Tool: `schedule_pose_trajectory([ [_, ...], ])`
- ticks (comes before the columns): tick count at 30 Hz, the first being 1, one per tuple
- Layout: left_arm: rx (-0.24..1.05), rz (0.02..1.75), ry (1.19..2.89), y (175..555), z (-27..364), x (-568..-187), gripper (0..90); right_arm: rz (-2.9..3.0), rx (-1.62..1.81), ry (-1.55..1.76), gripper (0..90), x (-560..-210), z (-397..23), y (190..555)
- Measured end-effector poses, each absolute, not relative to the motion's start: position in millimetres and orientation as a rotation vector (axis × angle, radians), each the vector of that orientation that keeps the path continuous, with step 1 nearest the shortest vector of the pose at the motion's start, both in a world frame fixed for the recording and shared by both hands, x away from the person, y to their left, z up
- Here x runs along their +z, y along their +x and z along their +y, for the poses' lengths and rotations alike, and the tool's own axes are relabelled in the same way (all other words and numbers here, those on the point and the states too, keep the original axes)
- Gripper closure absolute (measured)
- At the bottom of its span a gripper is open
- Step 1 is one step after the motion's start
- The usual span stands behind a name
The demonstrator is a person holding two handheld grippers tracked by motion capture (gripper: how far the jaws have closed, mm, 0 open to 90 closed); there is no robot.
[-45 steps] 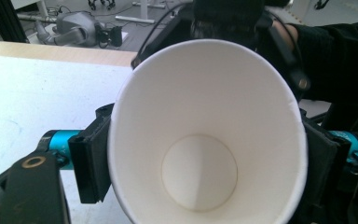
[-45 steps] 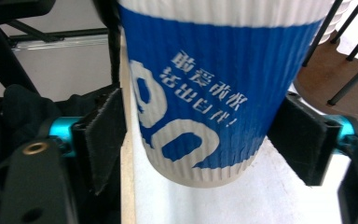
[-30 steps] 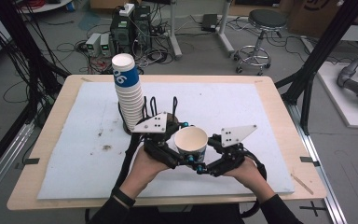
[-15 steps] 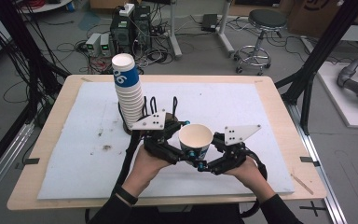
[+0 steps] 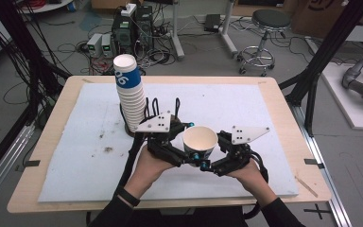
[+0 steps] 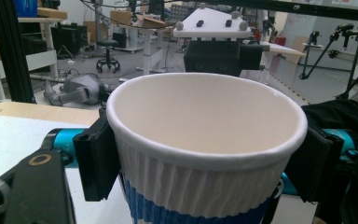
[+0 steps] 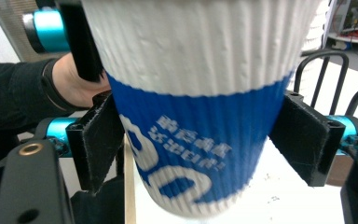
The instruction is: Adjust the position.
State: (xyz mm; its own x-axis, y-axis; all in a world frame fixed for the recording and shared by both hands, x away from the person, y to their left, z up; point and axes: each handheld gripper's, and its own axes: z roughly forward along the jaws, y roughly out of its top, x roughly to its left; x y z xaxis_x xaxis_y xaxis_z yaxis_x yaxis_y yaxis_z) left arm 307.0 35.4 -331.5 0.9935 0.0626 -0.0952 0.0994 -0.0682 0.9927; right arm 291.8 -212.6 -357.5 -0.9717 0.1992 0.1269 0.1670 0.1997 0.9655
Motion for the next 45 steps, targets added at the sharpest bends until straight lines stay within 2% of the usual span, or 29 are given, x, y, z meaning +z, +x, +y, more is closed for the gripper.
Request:
schedule_pose_trajectory([
  [11, -0.03, 0.135, 1.649, 308, 35, -332, 22.9, 2.363, 1.968, 0.373, 25.6, -356, -213, 291],
  [14, -0.03, 0.138, 1.648, 309, 34, -332, 19.4, 2.364, 1.968, 0.367, 25.3, -356, -214, 291],
  [17, -0.042, 0.156, 1.655, 310, 35, -332, 11.7, 2.366, 1.962, 0.37, 25.5, -356, -214, 292],
  [21, -0.022, 0.16, 1.679, 306, 39, -331, 8.7, 2.365, 1.95, 0.374, 25.5, -356, -216, 292],
  [31, -0.002, 0.187, 1.691, 296, 57, -351, 8.5, 2.328, 1.981, 0.402, 25.6, -354, -221, 294],
  [42, -0.033, 0.205, 1.722, 296, 41, -377, 11.3, 2.332, 2.032, 0.407, 25.7, -356, -215, 289],
  [45, -0.056, 0.179, 1.722, 297, 38, -380, 16.6, 2.344, 2.029, 0.396, 25.7, -357, -211, 288],
])
